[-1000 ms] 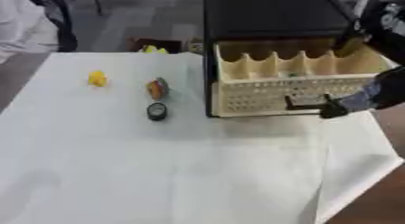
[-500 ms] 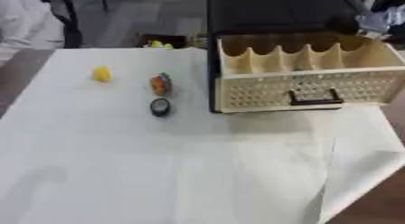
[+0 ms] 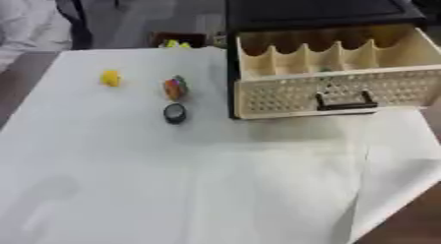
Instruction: Pick up objects from table and place into drawer.
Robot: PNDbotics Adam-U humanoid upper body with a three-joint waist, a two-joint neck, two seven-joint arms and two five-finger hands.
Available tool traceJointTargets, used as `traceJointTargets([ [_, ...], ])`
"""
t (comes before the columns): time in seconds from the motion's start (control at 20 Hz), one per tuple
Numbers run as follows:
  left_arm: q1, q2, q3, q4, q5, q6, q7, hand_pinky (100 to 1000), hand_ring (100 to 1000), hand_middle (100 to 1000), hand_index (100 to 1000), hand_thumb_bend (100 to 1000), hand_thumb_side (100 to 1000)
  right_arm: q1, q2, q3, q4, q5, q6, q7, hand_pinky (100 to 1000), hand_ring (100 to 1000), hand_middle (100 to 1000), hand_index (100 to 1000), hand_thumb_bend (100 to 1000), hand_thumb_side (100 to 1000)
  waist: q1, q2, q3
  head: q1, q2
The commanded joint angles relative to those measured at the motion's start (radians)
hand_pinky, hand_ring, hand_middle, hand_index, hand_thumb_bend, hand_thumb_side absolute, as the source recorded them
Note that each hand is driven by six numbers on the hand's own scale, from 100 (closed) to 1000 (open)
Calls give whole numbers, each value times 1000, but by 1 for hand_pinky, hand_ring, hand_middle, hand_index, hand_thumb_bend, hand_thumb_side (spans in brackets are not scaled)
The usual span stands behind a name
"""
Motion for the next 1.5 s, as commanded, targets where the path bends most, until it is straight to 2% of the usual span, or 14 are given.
traceJointTargets([
  [0.05,-17,75,-8,-13,-66,-54,-2,408,534,594,835,100,740,-34,13,8,-16,29,-12,-22,100,359,330,665,1000,553,2,-9,1,-1,-12],
  [0.4,-61,194,-46,-13,-207,-154,9,438,562,613,832,100,654,-80,69,20,-16,65,-26,-46,100,356,338,667,1000,585,16,6,1,0,-30],
  [0.55,-85,246,-69,-4,-260,-186,4,450,578,627,851,100,623,-89,78,23,-16,71,-29,-52,100,355,341,669,1000,592,20,12,0,3,-39],
  [0.65,-109,279,-85,17,-297,-221,-6,464,604,652,899,100,574,-94,80,24,-16,73,-32,-54,100,354,342,670,1000,592,23,16,-1,6,-46],
  [0.75,-133,306,-100,40,-333,-264,-16,495,661,693,934,100,520,-97,81,26,-16,75,-33,-55,100,353,343,670,1000,591,24,19,-3,9,-52],
  [0.8,-145,318,-108,54,-351,-283,-21,539,733,722,948,100,471,-98,81,27,-16,75,-34,-54,100,353,344,670,1000,591,25,21,-4,12,-55],
  [0.9,-172,338,-126,70,-381,-299,-23,628,798,744,955,100,416,-101,82,28,-16,77,-36,-54,100,353,344,671,1000,586,27,23,-6,18,-61],
  [0.95,-186,347,-136,76,-394,-302,-22,645,805,748,958,100,418,-102,83,28,-16,77,-37,-53,100,352,344,671,1000,589,27,25,-7,21,-64],
  [1.05,-210,357,-156,89,-418,-304,-24,673,812,747,948,100,501,-103,85,29,-16,77,-38,-51,100,351,344,671,1000,588,29,26,-9,26,-70],
  [1.1,-221,361,-165,97,-430,-304,-25,661,805,739,940,100,555,-104,86,29,-16,77,-38,-50,100,351,344,671,1000,587,29,27,-10,28,-73],
  [1.15,-232,364,-172,107,-444,-304,-26,657,804,738,940,100,562,-105,87,30,-16,77,-39,-49,100,350,344,671,1000,587,29,28,-11,29,-75],
  [1.3,-265,368,-197,144,-482,-304,-25,477,686,639,915,100,604,-108,90,32,-16,78,-40,-43,100,348,342,670,1000,585,31,29,-13,35,-80],
  [1.4,-291,368,-215,176,-499,-304,-27,420,617,590,924,100,624,-109,92,32,-16,79,-41,-38,100,346,341,669,1000,584,31,29,-15,38,-82],
  [1.5,-322,363,-232,219,-511,-304,-38,406,601,572,923,100,634,-111,94,33,-16,79,-42,-35,100,345,340,667,1000,583,32,30,-18,43,-86],
])
